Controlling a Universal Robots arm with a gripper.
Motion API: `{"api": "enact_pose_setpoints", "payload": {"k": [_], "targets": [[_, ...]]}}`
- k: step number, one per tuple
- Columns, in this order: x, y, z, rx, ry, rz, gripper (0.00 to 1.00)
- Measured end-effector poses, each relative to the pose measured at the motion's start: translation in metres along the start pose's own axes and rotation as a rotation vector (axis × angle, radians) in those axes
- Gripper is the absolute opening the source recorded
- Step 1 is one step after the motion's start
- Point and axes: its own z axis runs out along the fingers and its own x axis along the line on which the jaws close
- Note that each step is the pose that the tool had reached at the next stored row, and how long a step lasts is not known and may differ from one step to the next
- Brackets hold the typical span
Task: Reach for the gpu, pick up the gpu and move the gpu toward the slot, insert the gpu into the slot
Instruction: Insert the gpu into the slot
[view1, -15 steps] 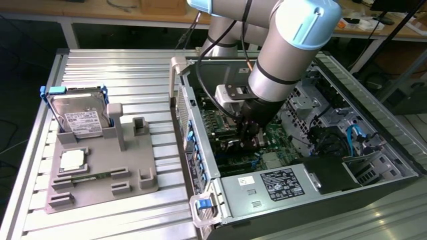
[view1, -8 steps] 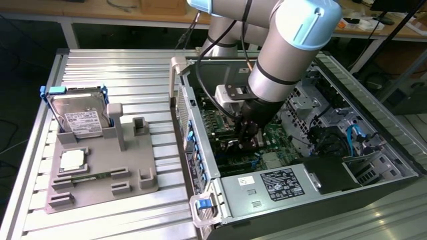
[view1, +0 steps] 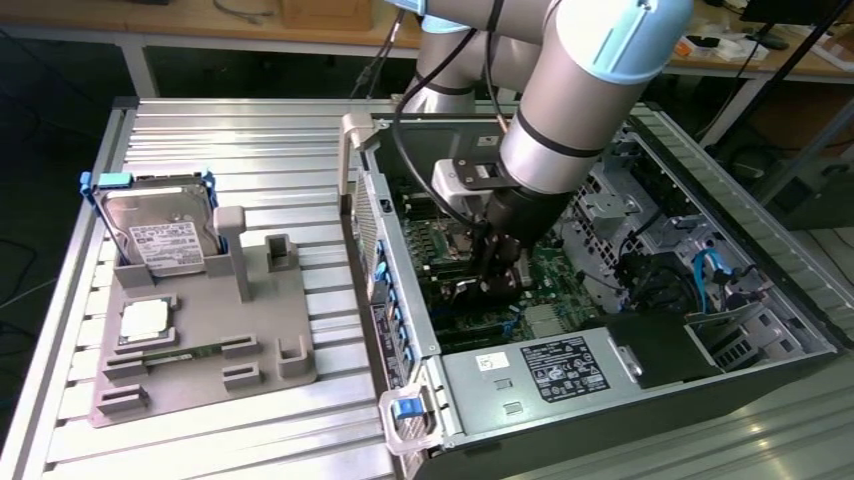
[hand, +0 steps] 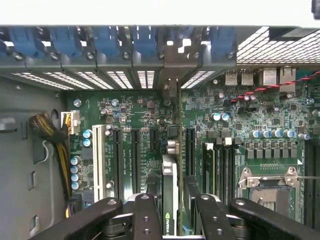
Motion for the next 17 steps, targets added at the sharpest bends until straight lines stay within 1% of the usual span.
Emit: {"api": "enact_pose_setpoints", "payload": {"k": [9,14,16,17], "targets": [[0.0,0.0003,-0.0087,0.001,0.0015,0.0,0.35],[-0.001,0.0005,-0.0132,0.0017,0.007,0.0,0.35],[-0.001,0.0005,-0.0141,0.0022,0.0081,0.0,0.33],[-0.001,0.0005,-0.0144,0.0024,0.0082,0.0,0.26]]}}
